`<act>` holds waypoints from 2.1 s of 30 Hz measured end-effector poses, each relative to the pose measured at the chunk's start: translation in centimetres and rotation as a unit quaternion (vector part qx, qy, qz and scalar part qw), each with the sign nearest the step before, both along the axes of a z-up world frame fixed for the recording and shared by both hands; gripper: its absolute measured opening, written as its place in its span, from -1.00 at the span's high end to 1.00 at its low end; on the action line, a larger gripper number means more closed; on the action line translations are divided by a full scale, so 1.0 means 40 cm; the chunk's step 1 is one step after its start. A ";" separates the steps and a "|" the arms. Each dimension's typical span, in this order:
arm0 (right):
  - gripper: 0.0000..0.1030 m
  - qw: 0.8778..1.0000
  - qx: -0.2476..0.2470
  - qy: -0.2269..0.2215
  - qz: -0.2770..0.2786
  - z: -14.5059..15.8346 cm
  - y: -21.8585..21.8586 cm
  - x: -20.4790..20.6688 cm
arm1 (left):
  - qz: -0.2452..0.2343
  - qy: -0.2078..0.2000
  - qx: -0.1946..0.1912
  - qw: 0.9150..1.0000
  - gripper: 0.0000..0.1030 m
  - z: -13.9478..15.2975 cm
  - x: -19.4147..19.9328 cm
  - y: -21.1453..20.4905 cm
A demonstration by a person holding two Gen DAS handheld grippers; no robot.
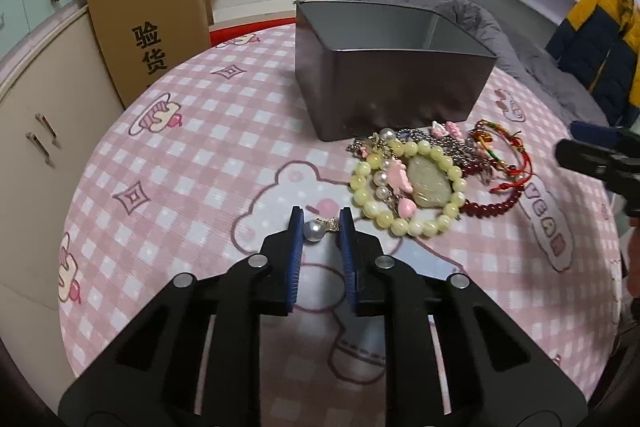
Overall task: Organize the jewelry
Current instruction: 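Grasp the multicolour string bracelet with the right gripper, then lower the string bracelet into the grey box and open the right gripper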
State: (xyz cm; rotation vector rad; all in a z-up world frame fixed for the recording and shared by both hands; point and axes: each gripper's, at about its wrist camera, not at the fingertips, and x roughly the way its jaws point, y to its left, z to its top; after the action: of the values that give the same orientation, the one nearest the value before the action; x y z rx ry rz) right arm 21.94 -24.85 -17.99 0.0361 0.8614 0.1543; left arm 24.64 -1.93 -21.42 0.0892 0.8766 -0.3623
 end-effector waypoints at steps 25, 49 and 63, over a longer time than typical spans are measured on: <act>0.89 0.990 0.094 0.004 0.109 0.016 0.000 0.022 | 0.012 -0.033 -0.042 0.998 0.65 0.090 -0.025 0.028; 0.65 0.985 0.036 0.064 0.154 -0.067 0.076 0.034 | -0.001 -0.027 -0.028 0.999 0.65 0.077 -0.036 0.002; 0.96 0.980 0.149 -0.014 0.129 0.064 -0.040 -0.014 | 0.000 -0.060 -0.037 0.998 0.65 0.145 -0.052 0.010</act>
State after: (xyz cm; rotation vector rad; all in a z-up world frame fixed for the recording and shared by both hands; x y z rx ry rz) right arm 21.39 -26.45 -15.42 0.2034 0.8076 0.5261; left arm 22.55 -1.54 -15.61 0.0421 0.7445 -0.3842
